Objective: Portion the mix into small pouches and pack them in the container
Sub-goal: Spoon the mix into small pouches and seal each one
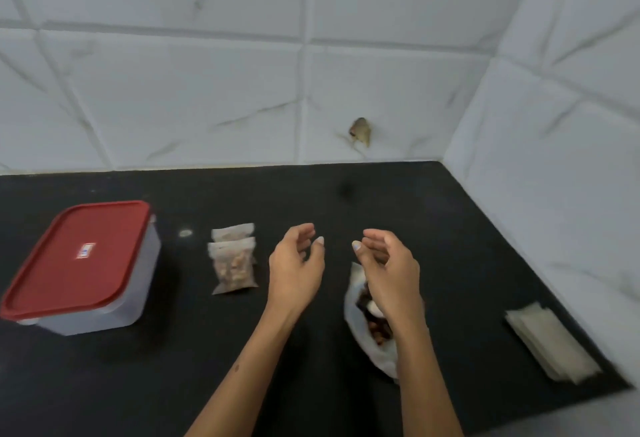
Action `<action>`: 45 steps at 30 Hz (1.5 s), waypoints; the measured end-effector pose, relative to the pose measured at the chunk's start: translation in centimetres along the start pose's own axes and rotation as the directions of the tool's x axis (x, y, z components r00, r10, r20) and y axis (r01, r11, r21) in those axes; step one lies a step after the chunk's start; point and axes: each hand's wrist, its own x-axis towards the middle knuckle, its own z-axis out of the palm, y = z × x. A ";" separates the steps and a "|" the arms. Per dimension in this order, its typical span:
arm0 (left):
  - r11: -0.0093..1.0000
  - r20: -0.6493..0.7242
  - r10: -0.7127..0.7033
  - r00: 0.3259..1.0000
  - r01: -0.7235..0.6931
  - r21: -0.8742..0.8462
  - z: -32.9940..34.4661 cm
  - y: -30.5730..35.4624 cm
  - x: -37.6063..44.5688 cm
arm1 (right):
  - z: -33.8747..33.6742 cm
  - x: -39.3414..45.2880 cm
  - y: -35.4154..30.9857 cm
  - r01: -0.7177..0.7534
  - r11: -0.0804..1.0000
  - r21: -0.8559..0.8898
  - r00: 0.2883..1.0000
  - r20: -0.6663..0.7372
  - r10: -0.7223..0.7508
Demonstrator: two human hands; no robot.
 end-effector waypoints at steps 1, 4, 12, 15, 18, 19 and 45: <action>1.000 0.054 0.002 0.999 -0.001 -0.024 1.7 0.5 -0.9 | -1.9 -0.3 0.7 -0.016 1.000 0.007 0.999 -0.050 0.017; 0.998 0.230 0.016 0.973 0.000 -0.068 7.1 1.6 -3.8 | -7.7 -1.2 3.2 -0.078 0.997 -0.014 0.978 -0.195 0.074; 0.994 0.527 0.043 0.849 -0.087 0.059 20.7 2.8 -9.9 | -20.8 -3.9 11.2 -0.406 0.912 -0.058 0.759 -0.578 0.301; 0.972 0.589 0.048 0.806 -0.173 0.157 24.0 3.0 -10.3 | -23.3 -4.6 13.5 -0.561 0.828 -0.012 0.661 -0.608 0.440; 0.930 0.641 0.072 0.764 -0.284 0.233 26.9 3.3 -10.7 | -24.1 -4.4 15.1 -0.621 0.783 0.044 0.616 -0.589 0.522; 0.910 0.655 0.091 0.750 -0.329 0.251 27.6 3.2 -10.8 | -24.1 -4.3 15.4 -0.628 0.777 0.054 0.608 -0.590 0.532; 0.956 0.162 0.217 0.963 -0.176 -0.237 16.2 5.8 -7.2 | -16.6 -0.8 7.3 -0.216 0.961 0.170 0.827 -0.491 0.273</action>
